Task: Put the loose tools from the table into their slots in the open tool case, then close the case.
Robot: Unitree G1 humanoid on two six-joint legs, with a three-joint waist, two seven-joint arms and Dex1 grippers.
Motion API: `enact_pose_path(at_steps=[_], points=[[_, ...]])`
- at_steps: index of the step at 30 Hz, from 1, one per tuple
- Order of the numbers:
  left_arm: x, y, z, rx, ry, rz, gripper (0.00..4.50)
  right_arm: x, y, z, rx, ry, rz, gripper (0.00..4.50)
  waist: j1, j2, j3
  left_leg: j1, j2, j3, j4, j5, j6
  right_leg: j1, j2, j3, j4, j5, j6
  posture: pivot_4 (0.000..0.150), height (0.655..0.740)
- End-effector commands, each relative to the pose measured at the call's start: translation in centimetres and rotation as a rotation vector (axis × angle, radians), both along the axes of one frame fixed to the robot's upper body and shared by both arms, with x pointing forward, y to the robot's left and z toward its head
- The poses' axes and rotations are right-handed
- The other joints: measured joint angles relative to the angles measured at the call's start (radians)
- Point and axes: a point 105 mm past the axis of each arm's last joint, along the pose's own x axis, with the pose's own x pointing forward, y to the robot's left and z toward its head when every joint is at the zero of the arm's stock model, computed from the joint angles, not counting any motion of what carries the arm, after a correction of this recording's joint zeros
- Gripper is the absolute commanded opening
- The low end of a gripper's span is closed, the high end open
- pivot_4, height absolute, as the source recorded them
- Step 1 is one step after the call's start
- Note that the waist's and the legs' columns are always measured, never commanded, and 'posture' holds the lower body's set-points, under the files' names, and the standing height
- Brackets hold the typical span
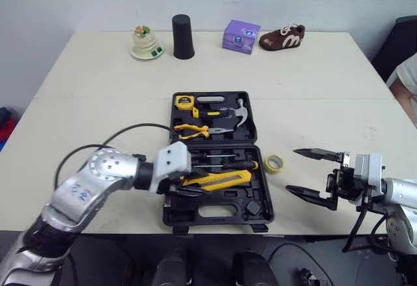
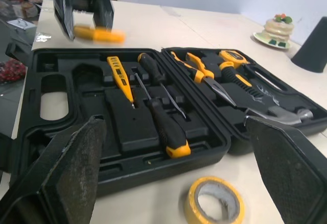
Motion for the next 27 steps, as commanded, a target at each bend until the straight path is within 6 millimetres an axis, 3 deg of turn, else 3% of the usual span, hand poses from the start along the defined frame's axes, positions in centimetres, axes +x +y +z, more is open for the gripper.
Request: enact_pose_path(at_steps=[1, 20, 21, 25, 27], points=[[0.8, -0.3, -1.1, 0.072, -0.051, 0.006, 1.27, -0.6, 0.0, 1.5, 0.003, -0.058, -0.017, 4.50, -0.001, 0.000, 0.000, 0.000, 0.000, 0.000, 0.000, 0.000, 0.000, 0.000, 0.000, 0.000, 0.000, 0.000, 0.000, 0.150, 0.7340], [0.7, -0.6, -3.0, 0.155, -0.001, 0.009, 1.27, -1.3, -0.3, 0.7, 0.007, -0.042, -0.066, 4.50, 0.012, 0.000, 0.000, 0.001, 0.000, -0.001, 0.001, 0.000, 0.001, 0.001, -0.001, 0.000, 0.001, 0.000, 0.000, 0.150, 0.7340], [0.7, -0.6, -3.0, 0.149, 0.007, 0.011, 2.32, -1.2, -0.4, 0.5, 0.008, -0.041, -0.067, 4.50, 0.012, 0.000, 0.000, 0.001, 0.000, -0.001, 0.001, 0.000, 0.001, 0.001, -0.001, 0.000, 0.001, 0.000, 0.000, 0.150, 0.7340], [1.0, -0.9, -2.2, 0.128, -0.054, -0.023, 3.94, -1.3, -0.6, 0.1, 0.002, -0.034, -0.063, 4.50, 0.013, 0.000, 0.000, 0.001, 0.000, -0.001, 0.001, 0.000, 0.001, 0.002, -0.001, 0.000, 0.000, 0.000, 0.000, 0.150, 0.7340], [1.1, -1.0, -1.3, 0.088, -0.072, -0.051, 3.94, -1.3, -0.7, 0.0, 0.003, -0.038, -0.063, 4.50, 0.014, 0.000, 0.000, 0.001, 0.000, -0.001, 0.001, 0.000, 0.001, 0.002, -0.001, 0.000, 0.000, 0.000, 0.000, 0.150, 0.7340]])
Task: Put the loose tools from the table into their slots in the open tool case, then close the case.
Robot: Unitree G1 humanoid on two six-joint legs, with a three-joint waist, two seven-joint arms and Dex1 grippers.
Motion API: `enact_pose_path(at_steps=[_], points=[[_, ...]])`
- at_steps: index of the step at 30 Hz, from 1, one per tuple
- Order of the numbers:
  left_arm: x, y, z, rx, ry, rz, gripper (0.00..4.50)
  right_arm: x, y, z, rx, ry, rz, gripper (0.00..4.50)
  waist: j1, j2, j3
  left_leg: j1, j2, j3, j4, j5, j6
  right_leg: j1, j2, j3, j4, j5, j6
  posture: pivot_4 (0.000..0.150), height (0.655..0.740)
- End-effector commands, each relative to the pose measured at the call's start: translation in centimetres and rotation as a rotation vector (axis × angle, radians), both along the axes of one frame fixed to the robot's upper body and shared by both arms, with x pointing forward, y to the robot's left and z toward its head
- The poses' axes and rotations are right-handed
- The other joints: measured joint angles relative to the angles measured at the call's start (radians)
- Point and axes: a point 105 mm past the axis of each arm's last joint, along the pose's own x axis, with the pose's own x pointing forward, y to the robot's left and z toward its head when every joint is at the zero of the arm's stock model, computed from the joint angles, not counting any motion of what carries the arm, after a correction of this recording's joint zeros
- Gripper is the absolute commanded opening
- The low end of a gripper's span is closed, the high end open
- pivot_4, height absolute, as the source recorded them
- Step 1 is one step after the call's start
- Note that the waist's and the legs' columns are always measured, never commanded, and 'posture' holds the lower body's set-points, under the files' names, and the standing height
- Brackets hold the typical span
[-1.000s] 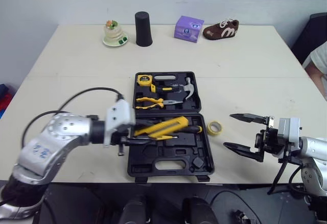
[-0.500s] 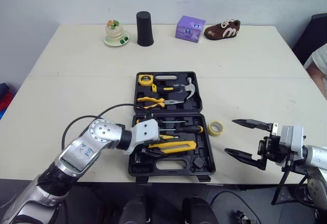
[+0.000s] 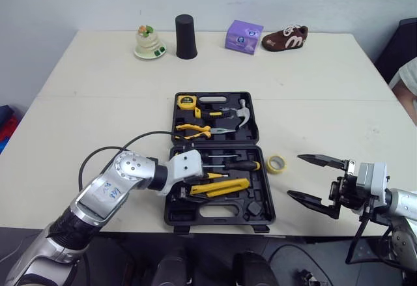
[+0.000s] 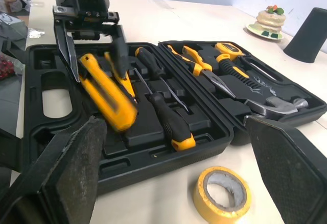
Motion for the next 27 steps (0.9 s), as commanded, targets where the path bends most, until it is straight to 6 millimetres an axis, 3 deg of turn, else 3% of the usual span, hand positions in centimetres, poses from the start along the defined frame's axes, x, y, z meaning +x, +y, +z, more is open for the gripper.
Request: enact_pose_path(at_steps=[1, 9, 12, 19, 27], points=[[-0.5, -0.6, 1.5, -0.061, -0.030, -0.091, 3.94, -0.2, -0.3, 0.5, 0.002, -0.042, -0.003, 4.50, 0.002, 0.000, 0.000, 0.000, 0.000, 0.000, 0.000, 0.000, 0.000, 0.000, 0.000, 0.000, 0.000, 0.000, 0.000, 0.150, 0.7340], [0.6, -0.4, 4.4, -0.230, -0.160, -0.141, 3.94, 0.0, 0.0, 0.7, 0.001, -0.050, -0.002, 4.50, 0.006, 0.000, 0.000, 0.000, 0.000, 0.000, 0.001, 0.000, 0.000, 0.000, -0.001, -0.001, 0.001, 0.000, 0.000, 0.150, 0.7340], [-0.3, -0.9, 4.6, -0.313, -0.135, -0.195, 3.07, 0.2, 0.0, 0.7, 0.002, -0.049, -0.007, 4.50, 0.006, 0.000, 0.000, 0.000, 0.000, 0.000, 0.002, 0.000, 0.000, 0.000, -0.001, -0.001, 0.001, 0.000, 0.000, 0.150, 0.7340], [-0.6, -1.7, 1.8, -0.274, -0.122, -0.254, 0.05, 0.3, -0.1, 0.4, 0.006, -0.036, -0.023, 4.50, 0.007, 0.000, 0.000, 0.000, 0.000, 0.000, 0.003, 0.000, 0.001, 0.001, 0.000, -0.002, 0.001, 0.000, 0.000, 0.150, 0.7340], [-0.5, -2.4, -1.2, -0.220, -0.072, -0.227, 0.05, 0.1, -0.4, 0.1, 0.004, -0.029, -0.044, 4.50, 0.007, 0.000, 0.000, 0.000, 0.000, 0.000, 0.003, 0.000, 0.001, 0.001, -0.001, -0.002, 0.001, 0.000, 0.000, 0.150, 0.7340]])
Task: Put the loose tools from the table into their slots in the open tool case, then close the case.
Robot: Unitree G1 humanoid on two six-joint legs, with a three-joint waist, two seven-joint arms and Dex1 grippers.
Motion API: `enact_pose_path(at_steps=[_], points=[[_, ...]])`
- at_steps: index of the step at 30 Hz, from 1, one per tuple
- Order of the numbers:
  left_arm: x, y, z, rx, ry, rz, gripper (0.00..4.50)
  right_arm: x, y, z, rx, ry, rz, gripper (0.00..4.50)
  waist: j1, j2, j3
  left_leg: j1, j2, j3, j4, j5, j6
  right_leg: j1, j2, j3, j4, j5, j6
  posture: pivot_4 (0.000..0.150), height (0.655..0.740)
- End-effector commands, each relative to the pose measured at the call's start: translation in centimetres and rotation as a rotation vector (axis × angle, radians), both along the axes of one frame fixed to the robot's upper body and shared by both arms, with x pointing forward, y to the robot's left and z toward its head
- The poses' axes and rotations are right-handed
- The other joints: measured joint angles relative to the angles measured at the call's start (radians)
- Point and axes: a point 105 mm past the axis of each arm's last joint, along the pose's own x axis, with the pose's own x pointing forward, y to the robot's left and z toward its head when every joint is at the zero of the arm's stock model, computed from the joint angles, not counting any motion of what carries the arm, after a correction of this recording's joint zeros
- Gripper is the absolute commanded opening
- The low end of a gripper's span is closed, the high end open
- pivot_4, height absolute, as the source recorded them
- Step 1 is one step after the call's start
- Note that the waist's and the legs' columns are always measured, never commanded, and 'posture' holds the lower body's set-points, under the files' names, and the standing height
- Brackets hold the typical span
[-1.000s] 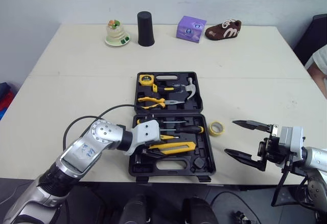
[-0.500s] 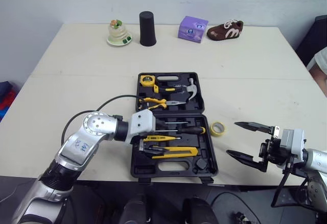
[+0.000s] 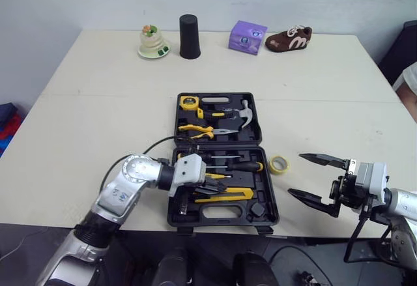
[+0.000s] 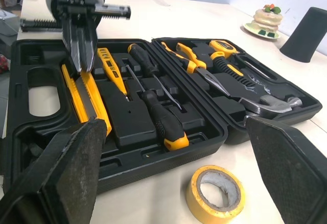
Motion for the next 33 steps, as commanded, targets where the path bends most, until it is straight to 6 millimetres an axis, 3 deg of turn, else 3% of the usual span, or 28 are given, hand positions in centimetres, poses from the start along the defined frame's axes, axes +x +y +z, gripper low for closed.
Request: enact_pose_path(at_steps=[1, 8, 13, 17, 23, 25, 27, 29, 31, 32, 33], points=[[0.1, 0.2, -1.5, 0.055, -0.004, 0.020, 0.05, -0.3, -0.2, 0.2, 0.003, -0.017, -0.016, 4.50, 0.000, 0.000, 0.000, 0.000, 0.000, 0.000, 0.000, 0.000, 0.000, 0.000, 0.000, 0.000, 0.000, 0.000, 0.000, 0.150, 0.7340], [0.4, 0.9, -4.0, 0.163, 0.047, 0.079, 0.05, -0.4, -0.3, 0.0, 0.004, -0.015, -0.024, 4.50, 0.000, 0.000, -0.001, 0.002, 0.000, 0.000, 0.000, 0.000, 0.000, 0.002, -0.001, 0.000, 0.000, 0.000, 0.000, 0.150, 0.7340], [-0.6, 2.3, -7.0, 0.324, 0.137, 0.099, 0.05, -0.5, -0.4, -0.1, 0.003, -0.019, -0.031, 4.50, 0.000, 0.001, -0.003, 0.003, 0.000, -0.001, -0.001, 0.000, 0.000, 0.003, -0.001, 0.000, 0.000, 0.000, 0.000, 0.150, 0.7340], [-1.1, 2.9, -7.7, 0.374, 0.150, 0.088, 0.05, -0.5, -0.4, -0.2, 0.005, -0.003, -0.034, 4.50, -0.003, 0.002, -0.009, 0.004, 0.000, 0.000, -0.002, 0.000, 0.000, 0.003, -0.001, 0.001, 0.000, 0.000, 0.000, 0.150, 0.7340], [0.7, 1.3, -3.9, 0.183, -0.043, 0.095, 0.05, -0.4, -0.9, -0.2, 0.010, 0.004, -0.056, 4.50, -0.001, 0.002, -0.009, 0.005, 0.001, 0.000, -0.003, 0.000, 0.000, 0.004, -0.003, 0.002, -0.001, 0.000, 0.000, 0.150, 0.7340], [1.4, 1.0, -1.2, 0.067, -0.149, 0.096, 0.05, -0.1, -1.7, 0.1, 0.004, 0.000, -0.089, 4.50, 0.000, 0.002, -0.009, 0.004, 0.001, 0.000, -0.002, 0.000, 0.000, 0.003, -0.003, 0.002, -0.001, 0.000, 0.000, 0.150, 0.7340], [0.7, 1.8, 2.1, -0.073, -0.201, 0.069, 0.05, -0.1, -3.4, 0.3, -0.032, 0.032, -0.127, 4.50, -0.001, 0.002, -0.007, 0.002, 0.001, -0.001, -0.002, 0.000, 0.000, 0.002, -0.003, 0.002, -0.001, 0.000, 0.000, 0.150, 0.7340], [0.9, 3.6, 3.6, -0.102, -0.246, 0.125, 0.65, 0.1, -5.3, 1.2, -0.045, 0.009, -0.178, 4.50, -0.002, 0.002, -0.006, 0.001, 0.000, -0.001, -0.002, 0.000, 0.000, 0.001, -0.004, 0.002, -0.001, 0.000, 0.000, 0.150, 0.7340], [1.3, 5.2, 4.2, -0.100, -0.274, 0.187, 0.80, 0.3, -6.9, 1.8, -0.065, -0.013, -0.220, 4.50, -0.003, 0.002, -0.005, 0.001, 0.001, -0.001, -0.001, 0.000, 0.000, 0.001, -0.004, 0.001, -0.001, 0.000, 0.000, 0.150, 0.7340], [1.8, 7.1, 5.0, -0.120, -0.281, 0.271, 1.40, 0.4, -8.4, 2.1, -0.081, -0.027, -0.268, 4.50, -0.006, 0.002, -0.005, 0.001, 0.001, -0.001, -0.002, 0.000, 0.000, 0.001, -0.004, 0.000, -0.001, 0.000, 0.000, 0.150, 0.7340], [2.2, 9.0, 5.7, -0.139, -0.283, 0.359, 1.68, 0.6, -9.8, 2.4, -0.095, -0.049, -0.319, 4.50, -0.008, 0.002, -0.005, 0.002, 0.001, 0.000, -0.002, 0.000, 0.000, 0.002, -0.003, -0.001, -0.001, 0.000, 0.000, 0.150, 0.7340]])
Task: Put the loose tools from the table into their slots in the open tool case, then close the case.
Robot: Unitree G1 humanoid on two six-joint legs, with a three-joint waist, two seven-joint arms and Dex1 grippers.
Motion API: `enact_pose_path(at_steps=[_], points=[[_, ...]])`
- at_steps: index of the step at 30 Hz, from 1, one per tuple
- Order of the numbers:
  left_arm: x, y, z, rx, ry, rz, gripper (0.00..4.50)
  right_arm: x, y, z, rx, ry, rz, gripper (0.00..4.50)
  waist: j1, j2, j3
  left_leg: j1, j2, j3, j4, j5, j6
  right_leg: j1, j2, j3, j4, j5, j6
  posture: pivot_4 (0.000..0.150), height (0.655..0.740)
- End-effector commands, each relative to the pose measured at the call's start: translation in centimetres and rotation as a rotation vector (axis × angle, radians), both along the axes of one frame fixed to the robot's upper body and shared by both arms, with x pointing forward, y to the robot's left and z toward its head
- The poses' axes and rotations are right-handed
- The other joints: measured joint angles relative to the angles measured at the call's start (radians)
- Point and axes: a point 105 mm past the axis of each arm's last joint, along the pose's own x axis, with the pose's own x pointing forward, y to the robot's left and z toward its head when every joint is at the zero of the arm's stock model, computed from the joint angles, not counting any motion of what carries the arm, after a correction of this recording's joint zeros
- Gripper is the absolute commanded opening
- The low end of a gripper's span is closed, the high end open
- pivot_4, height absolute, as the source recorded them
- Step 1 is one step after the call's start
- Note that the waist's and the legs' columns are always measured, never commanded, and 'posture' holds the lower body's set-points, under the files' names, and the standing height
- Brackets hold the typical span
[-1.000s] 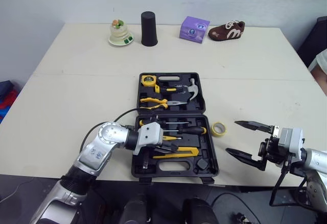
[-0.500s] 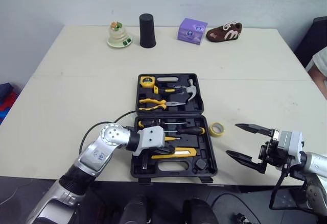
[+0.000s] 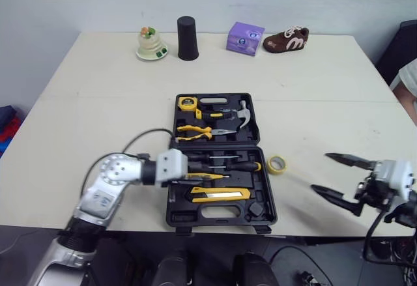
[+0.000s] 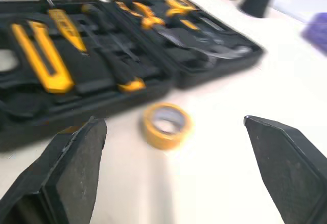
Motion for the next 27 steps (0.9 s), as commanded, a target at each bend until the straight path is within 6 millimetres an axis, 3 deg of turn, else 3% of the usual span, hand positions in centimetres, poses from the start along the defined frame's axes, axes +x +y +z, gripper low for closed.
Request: enact_pose_path(at_steps=[1, 3, 4, 6, 7, 10, 14, 16, 19, 24, 27], points=[[0.9, 6.0, 2.9, -0.122, -0.034, 0.253, 2.07, 0.4, -4.8, 1.9, -0.048, -0.103, -0.156, 4.50, -0.008, 0.000, 0.001, 0.000, 0.000, 0.000, 0.000, 0.000, 0.000, 0.000, 0.000, 0.000, 0.000, 0.000, 0.000, 0.150, 0.7340], [1.3, 11.2, 3.1, -0.163, -0.016, 0.458, 2.93, 0.5, -7.8, 2.2, -0.064, -0.143, -0.285, 4.50, -0.014, -0.001, 0.001, 0.000, 0.000, 0.000, 0.000, 0.000, 0.001, 0.000, 0.000, -0.001, 0.000, 0.000, 0.000, 0.150, 0.7340], [1.2, 12.7, 3.1, -0.171, -0.009, 0.517, 3.29, 0.6, -8.7, 2.3, -0.063, -0.157, -0.326, 4.50, -0.020, -0.001, 0.002, 0.000, 0.000, 0.000, 0.000, 0.000, 0.001, 0.000, 0.000, -0.001, 0.000, 0.000, 0.000, 0.150, 0.7340], [0.7, 18.4, 2.4, -0.175, -0.011, 0.741, 4.23, 0.3, -11.6, 2.1, -0.043, -0.193, -0.473, 4.50, -0.023, -0.001, 0.002, 0.000, 0.000, 0.000, -0.002, 0.000, 0.000, -0.001, 0.000, -0.001, 0.000, 0.000, 0.000, 0.150, 0.7340], [0.3, 20.1, 2.2, -0.178, -0.012, 0.809, 4.47, 0.2, -12.4, 1.9, -0.036, -0.202, -0.515, 4.50, -0.026, -0.001, 0.002, 0.001, 0.000, 0.000, -0.002, 0.000, 0.000, 0.000, 0.000, -0.001, -0.001, 0.000, 0.000, 0.150, 0.7340], [-1.0, 25.6, 2.0, -0.216, -0.073, 1.046, 4.47, -0.5, -14.9, 1.3, -0.026, -0.225, -0.654, 4.50, -0.031, -0.001, 0.003, 0.000, 0.000, 0.001, -0.003, 0.000, 0.000, -0.001, -0.001, 0.000, -0.001, 0.000, 0.000, 0.150, 0.7340], [-4.2, 30.7, 0.2, -0.228, -0.072, 1.278, 4.47, -2.1, -18.3, -0.1, 0.022, -0.216, -0.863, 4.50, -0.034, -0.002, 0.003, 0.000, 0.000, 0.001, -0.003, -0.002, -0.001, -0.002, -0.004, 0.001, -0.001, 0.000, 0.000, 0.150, 0.7340], [-5.0, 31.1, -0.4, -0.243, -0.068, 1.316, 4.47, -2.4, -19.2, -0.5, 0.047, -0.223, -0.927, 4.50, -0.039, -0.002, 0.003, 0.000, 0.000, 0.001, -0.004, -0.004, -0.002, -0.003, -0.005, 0.002, -0.001, 0.000, 0.000, 0.150, 0.7340], [-4.9, 30.1, -0.6, -0.253, -0.073, 1.298, 4.47, -2.2, -19.2, -0.9, 0.085, -0.229, -0.948, 4.50, -0.047, -0.001, 0.003, 0.000, 0.001, 0.001, -0.004, -0.005, -0.003, -0.003, -0.005, 0.003, -0.001, 0.000, 0.000, 0.150, 0.7340], [-3.4, 26.4, 0.1, -0.279, -0.055, 1.162, 4.47, 0.5, -16.4, -0.8, 0.026, -0.225, -0.803, 4.50, -0.049, -0.001, 0.003, 0.001, 0.002, 0.001, -0.004, -0.006, -0.009, -0.002, -0.004, 0.004, -0.001, 0.000, 0.000, 0.150, 0.7340], [-2.4, 23.1, 1.0, -0.283, -0.001, 1.029, 4.47, 2.6, -14.6, 0.5, 0.003, -0.239, -0.711, 4.50, -0.051, -0.001, 0.003, 0.001, 0.002, 0.002, -0.004, -0.005, -0.008, -0.003, -0.003, 0.004, 0.000, 0.000, 0.000, 0.150, 0.7340]])
